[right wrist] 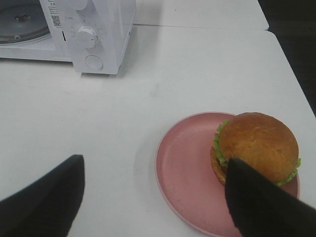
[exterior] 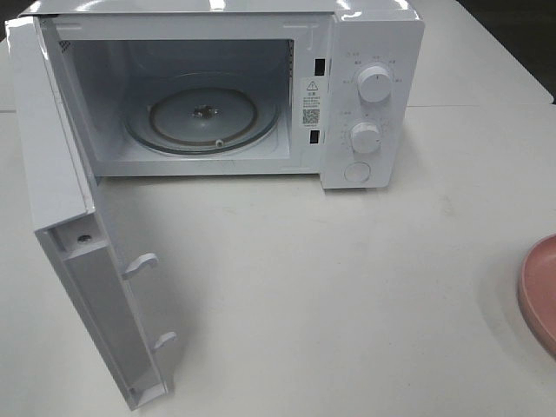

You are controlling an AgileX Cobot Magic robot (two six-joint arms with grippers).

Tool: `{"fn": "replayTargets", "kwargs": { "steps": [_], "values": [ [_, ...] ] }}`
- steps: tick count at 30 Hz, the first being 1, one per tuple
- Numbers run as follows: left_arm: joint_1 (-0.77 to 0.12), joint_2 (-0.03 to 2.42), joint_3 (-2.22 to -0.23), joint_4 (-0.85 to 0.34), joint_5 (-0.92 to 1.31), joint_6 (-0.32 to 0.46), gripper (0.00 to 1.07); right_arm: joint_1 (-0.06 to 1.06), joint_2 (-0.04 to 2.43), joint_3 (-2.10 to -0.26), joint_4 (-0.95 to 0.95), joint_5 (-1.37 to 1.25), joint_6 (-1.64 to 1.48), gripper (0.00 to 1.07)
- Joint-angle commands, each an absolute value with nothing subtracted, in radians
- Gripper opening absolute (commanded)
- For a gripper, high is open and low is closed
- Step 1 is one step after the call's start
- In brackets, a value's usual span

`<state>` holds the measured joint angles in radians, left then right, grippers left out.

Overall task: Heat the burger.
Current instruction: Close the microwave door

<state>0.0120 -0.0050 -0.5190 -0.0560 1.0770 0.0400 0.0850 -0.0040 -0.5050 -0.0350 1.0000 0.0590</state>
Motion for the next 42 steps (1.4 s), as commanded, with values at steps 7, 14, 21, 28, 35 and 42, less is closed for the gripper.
{"fn": "replayTargets", "kwargs": {
  "steps": [7, 14, 21, 28, 35, 42],
  "values": [
    [0.015, -0.020, -0.515, -0.065, 1.068, 0.043, 1.00, 0.081, -0.031, -0.502, -0.033, 0.997, 0.053, 0.76],
    [0.015, -0.010, -0.515, -0.065, 1.068, 0.043, 1.00, 0.081, -0.031, -0.502, -0.033, 0.997, 0.053, 0.76],
    [0.015, -0.004, -0.515, -0.065, 1.068, 0.043, 1.00, 0.081, -0.031, -0.502, -0.033, 0.997, 0.053, 0.76],
    [0.015, 0.024, -0.526, -0.071, 1.064, 0.039, 0.95, 0.081, -0.031, -0.502, -0.033, 0.997, 0.053, 0.76],
    [0.015, 0.096, -0.573, -0.062, 1.020, 0.043, 0.69, 0.081, -0.031, -0.502, -0.033, 0.997, 0.053, 0.76],
    [0.015, 0.194, -0.572, -0.063, 0.889, 0.043, 0.19, 0.081, -0.031, -0.502, -0.033, 0.997, 0.053, 0.75]
  ]
}}
